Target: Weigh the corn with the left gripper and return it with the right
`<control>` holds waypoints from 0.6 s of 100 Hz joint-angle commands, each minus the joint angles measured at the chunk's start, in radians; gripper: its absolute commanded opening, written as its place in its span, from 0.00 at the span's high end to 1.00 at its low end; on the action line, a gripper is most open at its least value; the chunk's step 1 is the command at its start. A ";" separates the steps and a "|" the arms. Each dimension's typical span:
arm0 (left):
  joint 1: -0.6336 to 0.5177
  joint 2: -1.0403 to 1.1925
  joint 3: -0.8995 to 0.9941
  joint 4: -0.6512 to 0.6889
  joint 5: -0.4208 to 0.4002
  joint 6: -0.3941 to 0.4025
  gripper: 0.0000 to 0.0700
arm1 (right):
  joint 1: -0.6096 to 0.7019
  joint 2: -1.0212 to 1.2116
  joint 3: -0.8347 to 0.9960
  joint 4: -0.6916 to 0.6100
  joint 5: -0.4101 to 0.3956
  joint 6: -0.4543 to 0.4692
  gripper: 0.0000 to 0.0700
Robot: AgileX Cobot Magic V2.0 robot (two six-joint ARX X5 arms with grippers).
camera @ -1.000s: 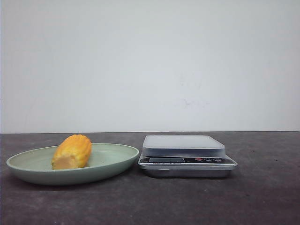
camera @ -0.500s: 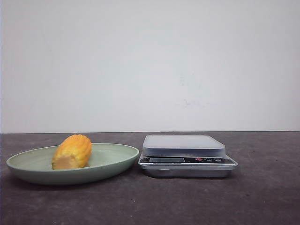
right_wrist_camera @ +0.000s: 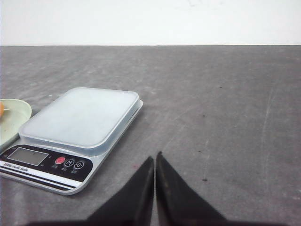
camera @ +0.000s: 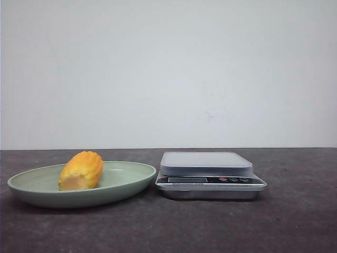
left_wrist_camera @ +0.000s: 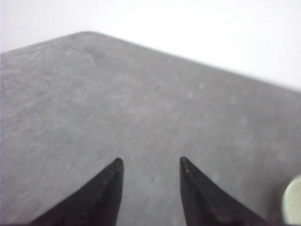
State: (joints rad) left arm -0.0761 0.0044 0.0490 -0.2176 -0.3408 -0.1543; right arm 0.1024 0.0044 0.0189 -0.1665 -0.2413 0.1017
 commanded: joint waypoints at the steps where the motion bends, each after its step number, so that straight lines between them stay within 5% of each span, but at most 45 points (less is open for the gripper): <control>1: 0.003 -0.002 -0.013 -0.021 -0.006 0.077 0.73 | -0.001 0.000 -0.006 0.006 -0.001 0.003 1.00; 21: 0.005 -0.002 -0.013 -0.020 -0.001 0.087 0.73 | -0.001 0.000 -0.006 0.010 -0.001 0.003 1.00; 60: 0.054 -0.002 -0.013 -0.021 0.138 0.061 0.73 | -0.001 0.000 -0.006 0.010 -0.001 0.003 1.00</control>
State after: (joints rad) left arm -0.0288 0.0044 0.0490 -0.2207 -0.2066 -0.0959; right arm 0.1024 0.0044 0.0189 -0.1665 -0.2413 0.1017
